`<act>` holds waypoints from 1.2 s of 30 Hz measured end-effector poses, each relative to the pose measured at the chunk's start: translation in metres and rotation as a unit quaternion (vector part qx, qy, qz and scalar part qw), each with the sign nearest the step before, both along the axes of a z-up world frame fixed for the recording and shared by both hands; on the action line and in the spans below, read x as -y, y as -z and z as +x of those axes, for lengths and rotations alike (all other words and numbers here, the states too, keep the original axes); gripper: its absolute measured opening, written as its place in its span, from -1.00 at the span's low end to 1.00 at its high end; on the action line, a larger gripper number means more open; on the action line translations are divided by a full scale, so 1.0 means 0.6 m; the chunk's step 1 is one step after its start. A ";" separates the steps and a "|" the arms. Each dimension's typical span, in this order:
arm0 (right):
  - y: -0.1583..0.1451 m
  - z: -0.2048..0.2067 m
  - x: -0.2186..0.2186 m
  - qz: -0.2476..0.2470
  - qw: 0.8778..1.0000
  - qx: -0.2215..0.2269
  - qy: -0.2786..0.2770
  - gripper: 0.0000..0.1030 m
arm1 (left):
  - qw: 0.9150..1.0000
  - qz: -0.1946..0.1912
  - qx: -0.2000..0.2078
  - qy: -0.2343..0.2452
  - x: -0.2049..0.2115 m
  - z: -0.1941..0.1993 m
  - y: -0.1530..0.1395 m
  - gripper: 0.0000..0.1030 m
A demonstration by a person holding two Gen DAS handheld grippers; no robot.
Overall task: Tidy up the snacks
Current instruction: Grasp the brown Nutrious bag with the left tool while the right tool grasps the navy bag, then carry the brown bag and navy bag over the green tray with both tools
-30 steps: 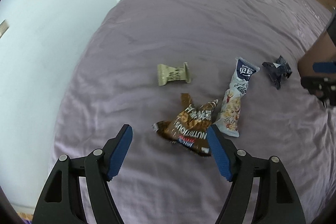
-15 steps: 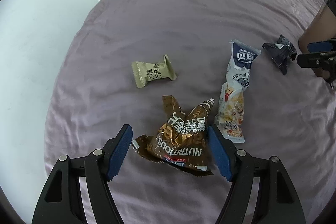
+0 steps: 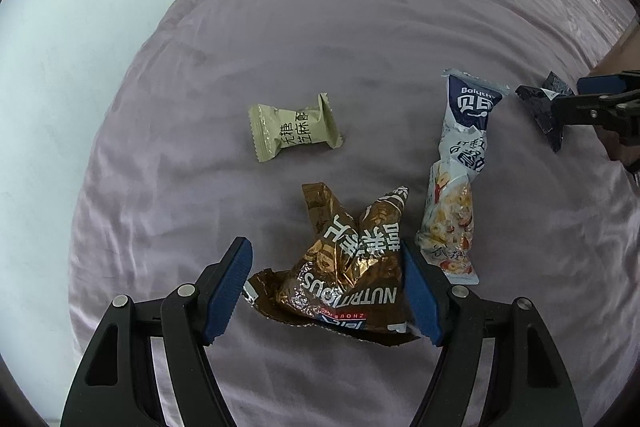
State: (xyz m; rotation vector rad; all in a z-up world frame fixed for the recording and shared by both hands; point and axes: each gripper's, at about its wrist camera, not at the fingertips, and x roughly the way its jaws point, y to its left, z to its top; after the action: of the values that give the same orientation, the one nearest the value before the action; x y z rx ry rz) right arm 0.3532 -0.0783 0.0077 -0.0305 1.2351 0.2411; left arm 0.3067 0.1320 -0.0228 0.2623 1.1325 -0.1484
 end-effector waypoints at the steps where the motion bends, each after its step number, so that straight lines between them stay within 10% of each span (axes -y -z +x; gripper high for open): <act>1: 0.003 0.004 -0.003 -0.002 1.000 -0.003 -0.002 1.00 | 1.000 -0.003 -0.002 -0.002 -0.004 0.004 0.001 0.33; 10: 0.032 0.021 -0.017 -0.017 0.999 -0.029 -0.007 1.00 | 1.000 -0.005 -0.016 -0.002 -0.008 0.025 0.022 0.14; 18: 0.042 0.023 0.002 0.003 0.999 -0.035 -0.009 0.37 | 1.000 0.002 -0.023 0.001 0.004 0.045 0.041 -0.19; 36: -0.006 -0.035 -0.032 -0.005 0.998 -0.005 -0.060 0.29 | 1.000 -0.002 0.002 -0.028 0.019 0.021 -0.009 -0.37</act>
State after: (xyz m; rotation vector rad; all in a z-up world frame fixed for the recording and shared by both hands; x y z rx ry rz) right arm 0.3320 -0.0589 0.0115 -0.1128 1.2458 0.3397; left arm 0.3193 0.1205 -0.0172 0.2265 1.1350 -0.0998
